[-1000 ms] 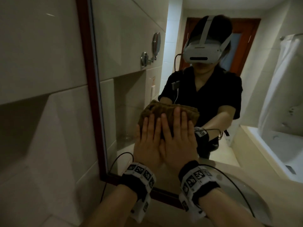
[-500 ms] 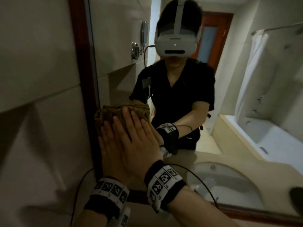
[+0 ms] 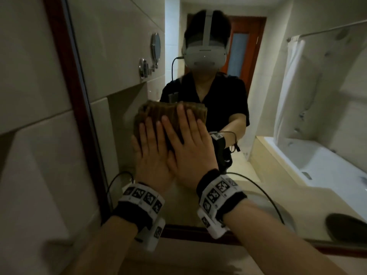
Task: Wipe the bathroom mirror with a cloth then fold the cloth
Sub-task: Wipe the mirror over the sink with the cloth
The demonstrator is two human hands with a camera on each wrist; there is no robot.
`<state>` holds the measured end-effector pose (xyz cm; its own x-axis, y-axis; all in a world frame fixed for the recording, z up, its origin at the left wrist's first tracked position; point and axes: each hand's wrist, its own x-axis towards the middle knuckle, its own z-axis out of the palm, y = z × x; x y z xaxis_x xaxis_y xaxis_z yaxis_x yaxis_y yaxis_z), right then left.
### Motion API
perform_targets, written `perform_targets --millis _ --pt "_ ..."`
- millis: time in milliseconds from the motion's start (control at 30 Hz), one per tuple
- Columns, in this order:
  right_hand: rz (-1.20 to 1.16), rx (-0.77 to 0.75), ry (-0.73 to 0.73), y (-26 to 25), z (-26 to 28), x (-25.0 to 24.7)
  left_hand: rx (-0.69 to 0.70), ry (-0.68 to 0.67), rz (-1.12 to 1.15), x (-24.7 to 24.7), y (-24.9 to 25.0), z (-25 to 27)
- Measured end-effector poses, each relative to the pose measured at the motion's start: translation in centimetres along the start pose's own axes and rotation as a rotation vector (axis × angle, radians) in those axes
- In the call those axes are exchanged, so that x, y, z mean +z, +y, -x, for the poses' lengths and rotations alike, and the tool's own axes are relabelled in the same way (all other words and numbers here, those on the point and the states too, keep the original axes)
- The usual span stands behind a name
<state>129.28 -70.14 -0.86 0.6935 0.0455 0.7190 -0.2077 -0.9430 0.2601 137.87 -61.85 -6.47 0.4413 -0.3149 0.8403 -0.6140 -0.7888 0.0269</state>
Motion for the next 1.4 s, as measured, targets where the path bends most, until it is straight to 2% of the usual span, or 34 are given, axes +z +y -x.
perform_targets --millis 167,300,400,500,667,800,1000,1067,1167,1233,1333,1400 --pt "-0.006 0.046 0.181 3.4 -6.2 -4.7 0.068 0.089 -0.014 -5.1 0.8 -8.7" --pt "-0.021 0.053 0.202 3.8 -6.7 -5.8 0.061 0.109 -0.004 -6.0 1.3 -9.8" --pt "-0.059 0.044 0.155 2.8 -4.0 -3.9 0.061 0.073 -0.009 -4.0 1.3 -6.5" --pt "-0.118 -0.003 0.055 1.0 1.0 -0.2 0.048 0.037 -0.002 -0.4 0.9 0.1" --pt "-0.184 -0.013 -0.262 -4.7 11.4 7.6 0.048 -0.183 0.024 5.7 -0.6 13.6" --pt "-0.234 0.100 -0.411 -8.6 16.9 11.6 -0.006 -0.339 0.102 8.4 -2.1 20.3" --pt "-0.325 0.124 -0.497 -11.0 20.6 14.4 0.008 -0.490 0.176 10.5 -3.5 25.8" --pt "-0.359 0.143 -0.514 -11.2 21.1 14.6 0.011 -0.545 0.158 10.9 -3.5 26.5" --pt "-0.370 0.181 -0.526 -10.8 21.7 14.3 -0.016 -0.551 0.170 10.9 -2.7 26.6" --pt "-0.358 0.246 -0.530 -10.3 23.1 14.2 0.040 -0.569 0.178 10.5 -1.4 26.8" --pt "-0.318 0.401 -0.598 -8.6 26.7 14.1 0.197 -0.668 0.270 9.8 1.7 27.8" --pt "-0.278 0.485 -0.639 -7.3 28.4 14.0 0.230 -0.753 0.313 9.7 3.6 28.0"
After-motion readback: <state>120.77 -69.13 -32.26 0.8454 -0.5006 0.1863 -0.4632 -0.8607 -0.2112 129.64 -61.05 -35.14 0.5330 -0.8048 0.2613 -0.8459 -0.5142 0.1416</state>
